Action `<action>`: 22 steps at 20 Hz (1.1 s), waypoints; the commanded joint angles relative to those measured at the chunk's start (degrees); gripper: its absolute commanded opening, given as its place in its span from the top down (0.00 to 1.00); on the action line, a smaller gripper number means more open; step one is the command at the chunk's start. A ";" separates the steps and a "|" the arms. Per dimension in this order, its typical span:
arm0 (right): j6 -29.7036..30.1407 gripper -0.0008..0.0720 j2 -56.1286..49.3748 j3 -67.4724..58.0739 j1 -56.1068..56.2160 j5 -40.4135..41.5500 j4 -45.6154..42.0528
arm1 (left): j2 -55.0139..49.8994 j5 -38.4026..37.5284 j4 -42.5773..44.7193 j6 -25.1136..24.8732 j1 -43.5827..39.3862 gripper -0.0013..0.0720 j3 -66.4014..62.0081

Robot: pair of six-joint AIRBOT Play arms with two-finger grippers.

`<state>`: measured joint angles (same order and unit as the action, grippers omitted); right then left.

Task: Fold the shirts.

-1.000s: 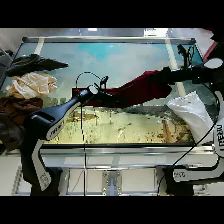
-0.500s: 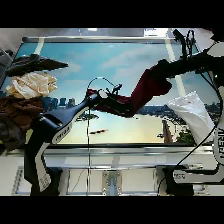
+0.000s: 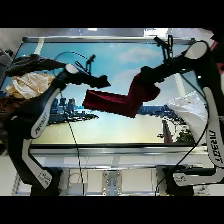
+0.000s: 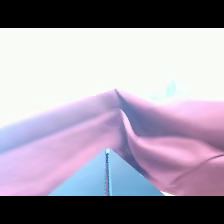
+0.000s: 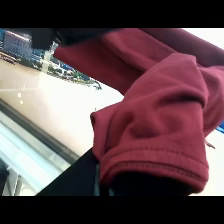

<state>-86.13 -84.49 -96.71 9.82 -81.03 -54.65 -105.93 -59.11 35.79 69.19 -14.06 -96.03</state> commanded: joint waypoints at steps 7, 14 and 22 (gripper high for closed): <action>-5.86 0.42 -16.74 -0.07 25.68 52.59 3.87 | 4.55 -7.17 0.66 -4.31 10.14 0.98 -0.57; -5.86 0.25 -13.55 -0.07 13.70 36.92 -6.62 | 4.55 -7.50 0.68 -4.74 10.14 0.98 -0.57; -7.87 0.24 -13.22 6.99 -2.67 10.12 -11.50 | 4.55 -7.13 0.68 -4.72 10.14 0.97 -0.57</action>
<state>-93.71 -97.76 -93.21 11.27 -64.40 -67.92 -101.41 -66.48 36.45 64.51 -3.97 -96.55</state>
